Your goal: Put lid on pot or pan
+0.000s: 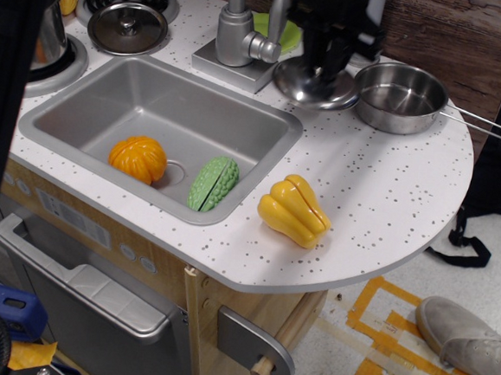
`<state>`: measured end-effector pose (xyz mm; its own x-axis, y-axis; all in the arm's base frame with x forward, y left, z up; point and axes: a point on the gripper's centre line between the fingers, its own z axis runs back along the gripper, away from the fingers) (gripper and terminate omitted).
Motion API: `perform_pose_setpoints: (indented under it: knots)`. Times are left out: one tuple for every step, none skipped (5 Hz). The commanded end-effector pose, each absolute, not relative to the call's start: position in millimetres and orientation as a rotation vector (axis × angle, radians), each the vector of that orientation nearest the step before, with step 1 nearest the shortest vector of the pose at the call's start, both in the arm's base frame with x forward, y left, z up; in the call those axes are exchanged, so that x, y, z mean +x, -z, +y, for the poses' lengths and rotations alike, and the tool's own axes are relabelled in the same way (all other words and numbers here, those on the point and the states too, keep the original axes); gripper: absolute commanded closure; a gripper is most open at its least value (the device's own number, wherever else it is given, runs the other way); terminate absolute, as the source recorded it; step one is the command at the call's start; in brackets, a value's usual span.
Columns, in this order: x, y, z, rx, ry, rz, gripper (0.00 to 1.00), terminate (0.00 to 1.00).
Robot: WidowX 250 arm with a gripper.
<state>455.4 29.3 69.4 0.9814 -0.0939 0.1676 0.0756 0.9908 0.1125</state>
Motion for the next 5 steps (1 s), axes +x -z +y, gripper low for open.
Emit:
perform_pose_setpoints:
  knots:
    - [479, -120, 9, 0.127, 0.095, -0.337, 1.00, 0.00]
    - [494, -116, -3, 0.077, 0.119, -0.356, 1.00, 0.00]
    - [507, -105, -10, 0.055, 0.157, -0.369, 1.00, 0.00]
    - [515, -98, -18, 0.031, 0.161, -0.368, 1.00, 0.00]
    - [510, -96, -29, 0.000, 0.153, -0.383, 1.00, 0.00]
